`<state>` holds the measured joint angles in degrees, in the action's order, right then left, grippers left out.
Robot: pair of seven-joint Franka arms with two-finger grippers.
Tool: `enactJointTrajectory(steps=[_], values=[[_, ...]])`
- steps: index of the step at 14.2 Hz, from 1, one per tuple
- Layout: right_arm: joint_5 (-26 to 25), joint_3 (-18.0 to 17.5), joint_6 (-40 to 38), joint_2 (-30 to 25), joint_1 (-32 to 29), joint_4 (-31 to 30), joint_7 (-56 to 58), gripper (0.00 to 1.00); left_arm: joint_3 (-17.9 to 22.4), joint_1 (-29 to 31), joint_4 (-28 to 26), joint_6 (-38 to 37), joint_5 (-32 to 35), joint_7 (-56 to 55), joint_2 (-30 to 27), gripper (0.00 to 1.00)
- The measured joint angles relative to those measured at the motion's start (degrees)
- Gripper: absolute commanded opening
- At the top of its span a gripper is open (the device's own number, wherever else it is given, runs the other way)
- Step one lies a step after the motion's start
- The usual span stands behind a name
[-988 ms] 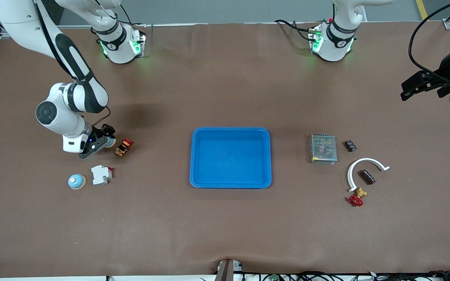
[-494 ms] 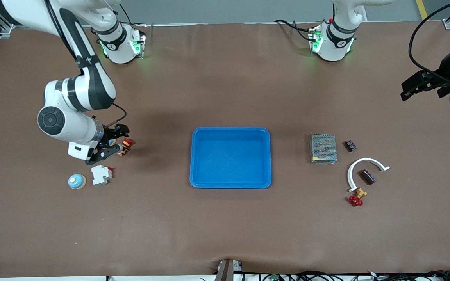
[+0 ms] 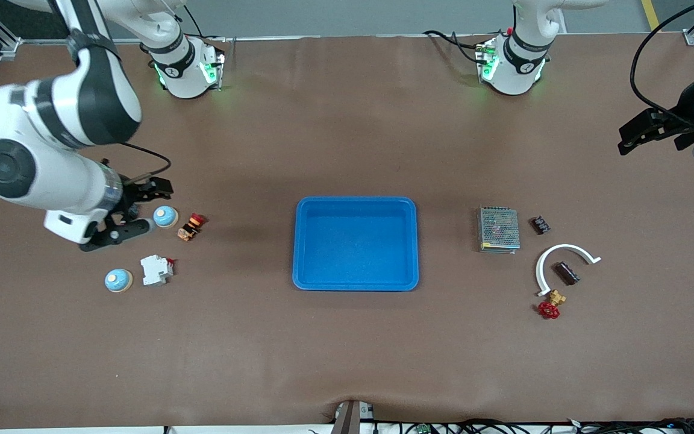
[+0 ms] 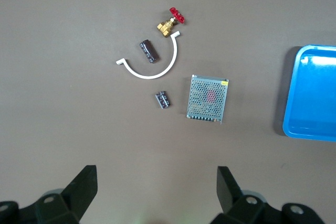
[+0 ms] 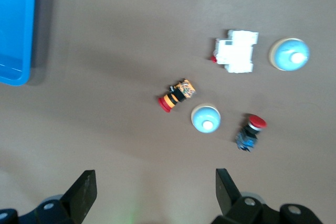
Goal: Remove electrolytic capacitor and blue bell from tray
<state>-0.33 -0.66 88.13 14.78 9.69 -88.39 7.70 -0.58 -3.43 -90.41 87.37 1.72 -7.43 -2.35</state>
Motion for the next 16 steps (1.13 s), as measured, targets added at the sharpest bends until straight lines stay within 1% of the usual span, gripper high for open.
enactJointTrajectory(steps=[2,3,6,9,12,16], values=[[-0.17,-0.05,-3.77,-0.24,-1.88,4.12,-0.45,1.0,-0.02,-0.02,0.0,-0.01,0.0,0.0,0.0,1.0],[-0.17,-0.51,-4.88,-0.66,-3.77,5.31,-0.45,1.0,-0.02,-0.03,0.0,-0.01,0.0,0.0,0.0,1.0],[-0.18,-1.61,-7.51,-2.66,-8.67,6.5,-0.39,1.0,-0.02,-0.03,-0.01,-0.04,0.0,0.0,0.0,1.0],[-0.19,-1.92,-9.9,-5.05,-10.25,8.44,-0.42,1.0,-0.02,-0.03,-0.05,-0.06,0.0,0.0,0.0,1.0],[-0.19,-2.02,-10.22,-8.44,-10.84,8.51,-1.68,1.0,-0.03,-0.04,-0.06,-0.1,0.0,0.0,0.0,1.0],[-0.19,-2.17,-7.94,-12.21,-12.58,5.69,-3.76,1.0,-0.03,-0.04,-0.02,-0.18,0.0,0.0,-0.01,1.0]])
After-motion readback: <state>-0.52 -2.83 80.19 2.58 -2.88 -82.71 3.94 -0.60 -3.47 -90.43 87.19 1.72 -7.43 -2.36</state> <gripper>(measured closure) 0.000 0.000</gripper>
